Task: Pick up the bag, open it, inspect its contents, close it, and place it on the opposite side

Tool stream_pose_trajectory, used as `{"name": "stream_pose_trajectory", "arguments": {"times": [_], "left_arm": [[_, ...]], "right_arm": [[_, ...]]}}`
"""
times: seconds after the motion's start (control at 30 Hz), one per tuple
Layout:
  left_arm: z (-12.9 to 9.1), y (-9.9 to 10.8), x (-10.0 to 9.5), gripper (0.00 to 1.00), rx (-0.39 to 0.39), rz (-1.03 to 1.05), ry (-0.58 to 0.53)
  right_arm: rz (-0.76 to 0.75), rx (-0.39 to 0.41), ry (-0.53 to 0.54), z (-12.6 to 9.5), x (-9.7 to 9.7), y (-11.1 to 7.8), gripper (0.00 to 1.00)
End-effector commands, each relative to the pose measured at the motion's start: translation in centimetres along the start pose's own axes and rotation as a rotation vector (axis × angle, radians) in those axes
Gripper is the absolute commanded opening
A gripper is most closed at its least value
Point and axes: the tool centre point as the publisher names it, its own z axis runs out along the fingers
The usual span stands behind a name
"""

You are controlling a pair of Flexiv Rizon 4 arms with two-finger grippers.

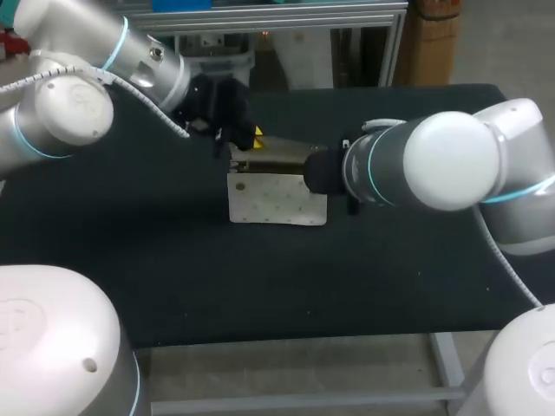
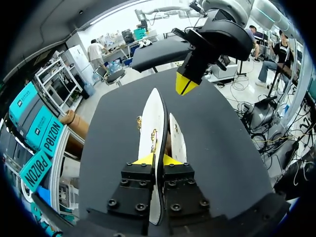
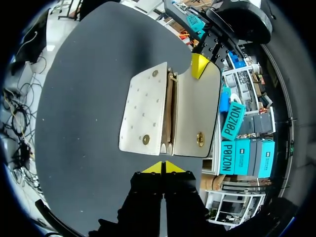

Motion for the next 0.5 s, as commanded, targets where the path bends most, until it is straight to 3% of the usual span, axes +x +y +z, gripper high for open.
{"name": "stream_pose_trajectory", "arguments": {"times": [0.03,0.5], "left_arm": [[0.1,0.3,-0.6,0.00,-0.004,-0.015,0.086],[-0.2,-0.3,0.3,0.00,-0.004,-0.062,0.170]], "right_arm": [[-0.003,-0.006,-0.011,0.0,0.3,0.0,0.00],[-0.026,-0.038,-0.021,0.9,0.3,1.8,0.00]]}}
